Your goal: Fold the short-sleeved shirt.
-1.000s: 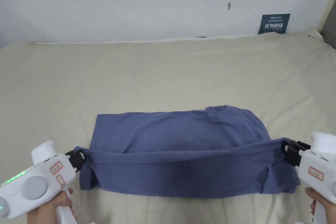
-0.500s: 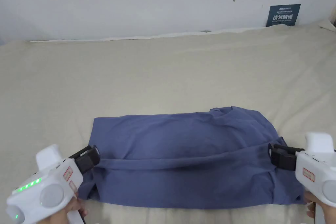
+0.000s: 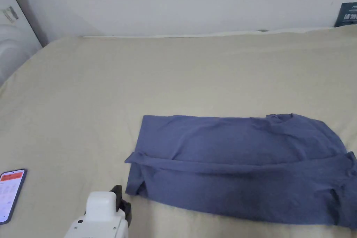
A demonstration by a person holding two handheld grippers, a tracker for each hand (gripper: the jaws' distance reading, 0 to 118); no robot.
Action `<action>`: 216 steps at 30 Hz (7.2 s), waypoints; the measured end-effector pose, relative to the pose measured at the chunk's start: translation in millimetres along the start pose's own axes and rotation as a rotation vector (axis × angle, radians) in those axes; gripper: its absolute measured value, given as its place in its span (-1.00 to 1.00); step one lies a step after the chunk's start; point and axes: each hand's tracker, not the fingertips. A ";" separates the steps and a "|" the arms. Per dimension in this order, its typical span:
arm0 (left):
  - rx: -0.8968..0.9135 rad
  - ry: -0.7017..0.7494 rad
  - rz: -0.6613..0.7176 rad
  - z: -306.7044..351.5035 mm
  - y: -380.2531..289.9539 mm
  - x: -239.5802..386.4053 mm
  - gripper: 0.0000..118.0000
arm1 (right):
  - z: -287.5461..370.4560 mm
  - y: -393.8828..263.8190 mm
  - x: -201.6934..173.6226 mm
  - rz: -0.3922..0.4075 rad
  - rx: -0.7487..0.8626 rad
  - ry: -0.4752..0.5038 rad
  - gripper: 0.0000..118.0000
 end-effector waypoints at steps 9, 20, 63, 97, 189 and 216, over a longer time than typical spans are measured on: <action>-0.257 0.000 0.012 -91.6 -0.3 -2.6 1.00 | 1.0 -6.2 4.6 0.010 -0.039 -0.029 -0.99; -0.233 -0.107 -0.035 -106.3 -0.9 -10.9 -0.91 | 0.3 -14.5 26.3 0.022 -0.087 -0.074 -0.99; -0.280 -0.180 0.183 8.9 -43.6 -81.5 0.02 | 8.8 -83.0 42.7 -0.051 -0.339 -0.132 0.24; -0.545 -0.080 -0.089 -271.8 101.8 -28.7 0.91 | -1.1 7.4 5.1 0.103 -0.173 0.073 -0.99; -0.072 -0.145 0.249 8.5 -37.2 -68.8 -0.92 | 99.6 1.8 -30.1 -0.012 0.064 -0.056 -0.97; -0.042 0.177 -0.022 14.9 14.6 -124.6 -0.82 | 112.6 13.2 4.6 -0.036 0.092 -0.161 -0.97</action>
